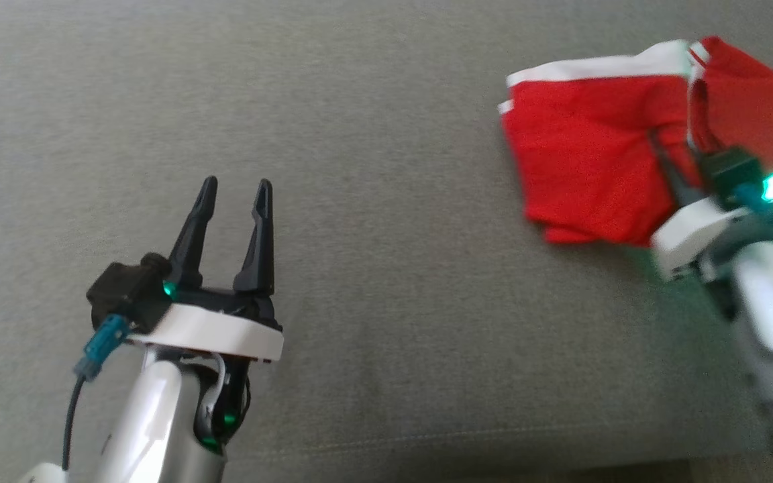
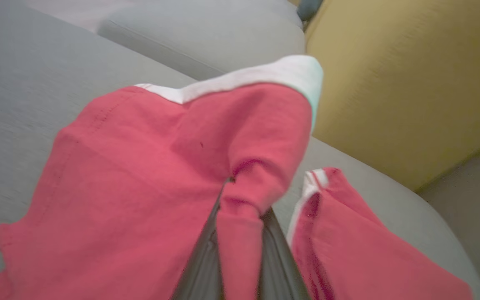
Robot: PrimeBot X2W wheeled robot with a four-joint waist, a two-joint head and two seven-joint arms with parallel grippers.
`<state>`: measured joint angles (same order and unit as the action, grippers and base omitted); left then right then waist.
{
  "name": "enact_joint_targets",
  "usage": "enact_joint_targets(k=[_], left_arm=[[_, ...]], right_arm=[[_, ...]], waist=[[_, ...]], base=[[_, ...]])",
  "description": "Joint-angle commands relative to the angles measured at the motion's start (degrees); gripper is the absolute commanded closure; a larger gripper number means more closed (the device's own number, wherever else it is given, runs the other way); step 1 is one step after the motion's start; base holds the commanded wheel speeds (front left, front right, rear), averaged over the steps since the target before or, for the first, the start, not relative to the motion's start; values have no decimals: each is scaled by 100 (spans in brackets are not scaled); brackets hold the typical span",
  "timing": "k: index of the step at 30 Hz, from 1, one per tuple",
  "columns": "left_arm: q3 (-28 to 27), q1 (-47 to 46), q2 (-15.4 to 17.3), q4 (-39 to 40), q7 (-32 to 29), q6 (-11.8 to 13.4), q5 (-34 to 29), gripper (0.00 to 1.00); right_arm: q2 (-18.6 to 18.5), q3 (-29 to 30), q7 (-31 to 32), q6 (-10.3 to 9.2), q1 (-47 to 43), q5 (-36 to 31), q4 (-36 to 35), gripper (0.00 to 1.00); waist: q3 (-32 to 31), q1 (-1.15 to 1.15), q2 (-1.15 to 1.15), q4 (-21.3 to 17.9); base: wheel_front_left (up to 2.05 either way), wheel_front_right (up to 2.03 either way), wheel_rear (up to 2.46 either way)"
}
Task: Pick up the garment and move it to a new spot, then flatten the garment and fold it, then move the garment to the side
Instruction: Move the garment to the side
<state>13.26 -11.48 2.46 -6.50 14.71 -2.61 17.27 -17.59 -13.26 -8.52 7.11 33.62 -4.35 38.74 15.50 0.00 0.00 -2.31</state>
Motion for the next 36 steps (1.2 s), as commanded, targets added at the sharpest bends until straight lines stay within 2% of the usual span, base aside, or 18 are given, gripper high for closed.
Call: enact_joint_targets(k=[1,8,10,13,19,29,30,31,32,36], left_arm=[[-223,-268,42,219,29,-37,-58,0],[-279,-462,42,239,29,-136,-165,0],[-305,-523,42,242,29,-166,-186,0],[-313,-584,42,248,29,-192,-201,0],[-335,-713,42,257,29,-256,-217,0],[-451,-783,42,218,29,-338,-299,0],[-467,-787,42,211,29,-346,-311,0],[-483,-790,42,206,29,-354,-321,0],[-499,-791,42,200,29,-361,-328,0],[-541,-772,42,154,29,-387,-343,0]], right_arm=[[-333,-156,121,37,195,103,-329,100],[-1580,-272,743,37,237,414,-1039,100],[-1835,-166,924,37,207,473,-1206,100],[-2025,15,1076,37,173,530,-1338,100],[-2167,561,1591,37,-35,629,-1604,100],[-1891,1107,1899,37,-304,716,-2018,100],[-1852,1168,1900,37,-315,714,-2048,70],[-1807,1234,1897,37,-324,707,-2075,12],[-1753,1304,1900,37,-334,702,-2093,0],[-1569,1492,1898,37,-395,669,-2178,0]], waist=[[159,0,0,-195],[513,0,0,-427],[605,0,0,-456],[696,0,0,-464],[915,0,0,-453],[1135,0,0,-479],[1144,0,0,-485],[1149,0,0,-491],[1148,0,0,-498],[1078,0,0,-525]], base=[[0,0,0],[0,0,0],[0,0,0],[0,0,0],[0,0,0],[0,0,0],[0,0,0],[0,0,0],[0,0,0],[0,0,0]])
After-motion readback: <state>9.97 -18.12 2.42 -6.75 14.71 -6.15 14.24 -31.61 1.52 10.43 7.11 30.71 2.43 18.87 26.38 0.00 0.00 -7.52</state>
